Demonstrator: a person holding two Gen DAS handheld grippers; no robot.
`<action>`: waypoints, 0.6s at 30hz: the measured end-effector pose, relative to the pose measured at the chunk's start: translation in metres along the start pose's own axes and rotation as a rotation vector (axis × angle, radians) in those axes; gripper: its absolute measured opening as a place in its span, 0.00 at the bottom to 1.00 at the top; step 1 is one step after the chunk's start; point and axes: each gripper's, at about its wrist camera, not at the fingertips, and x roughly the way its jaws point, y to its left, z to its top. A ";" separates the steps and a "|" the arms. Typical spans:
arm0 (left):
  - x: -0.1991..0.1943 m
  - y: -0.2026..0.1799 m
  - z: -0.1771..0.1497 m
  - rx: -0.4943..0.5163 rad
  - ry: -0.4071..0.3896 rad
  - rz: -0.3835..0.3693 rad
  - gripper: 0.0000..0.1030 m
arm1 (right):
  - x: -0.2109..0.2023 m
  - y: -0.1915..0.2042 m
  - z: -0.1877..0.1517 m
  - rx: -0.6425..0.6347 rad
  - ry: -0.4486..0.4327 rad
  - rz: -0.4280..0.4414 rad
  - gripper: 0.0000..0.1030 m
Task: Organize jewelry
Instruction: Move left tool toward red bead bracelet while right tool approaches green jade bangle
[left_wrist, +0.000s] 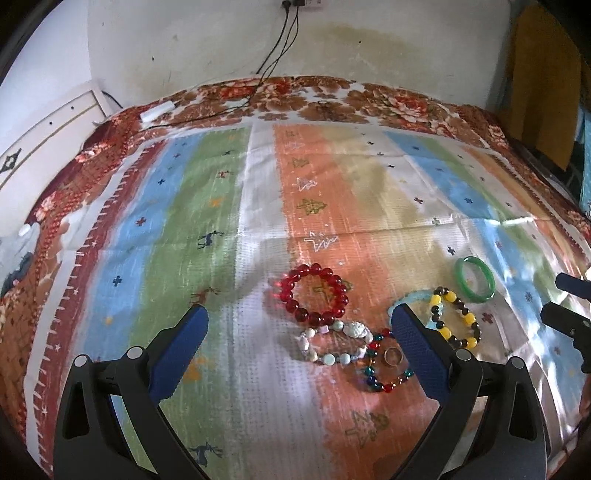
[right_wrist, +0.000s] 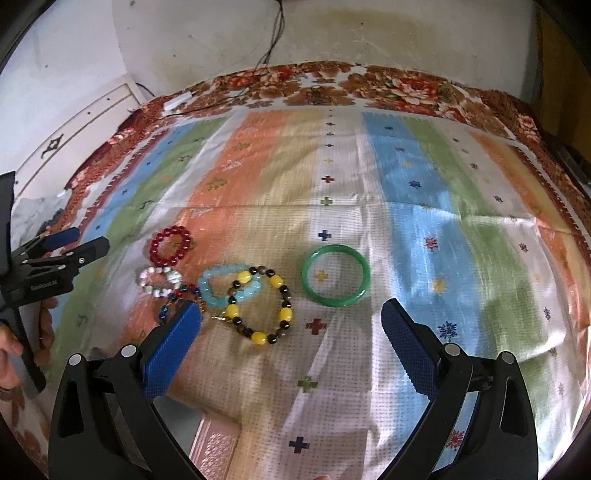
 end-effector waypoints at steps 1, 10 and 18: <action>0.004 0.001 0.001 0.002 0.008 0.000 0.95 | 0.002 -0.001 0.001 0.000 0.003 -0.007 0.96; 0.036 0.007 0.006 -0.017 0.099 0.040 0.95 | 0.029 -0.021 0.006 0.047 0.086 -0.056 0.96; 0.065 0.016 0.010 -0.047 0.183 0.061 0.94 | 0.052 -0.034 0.010 0.051 0.139 -0.110 0.96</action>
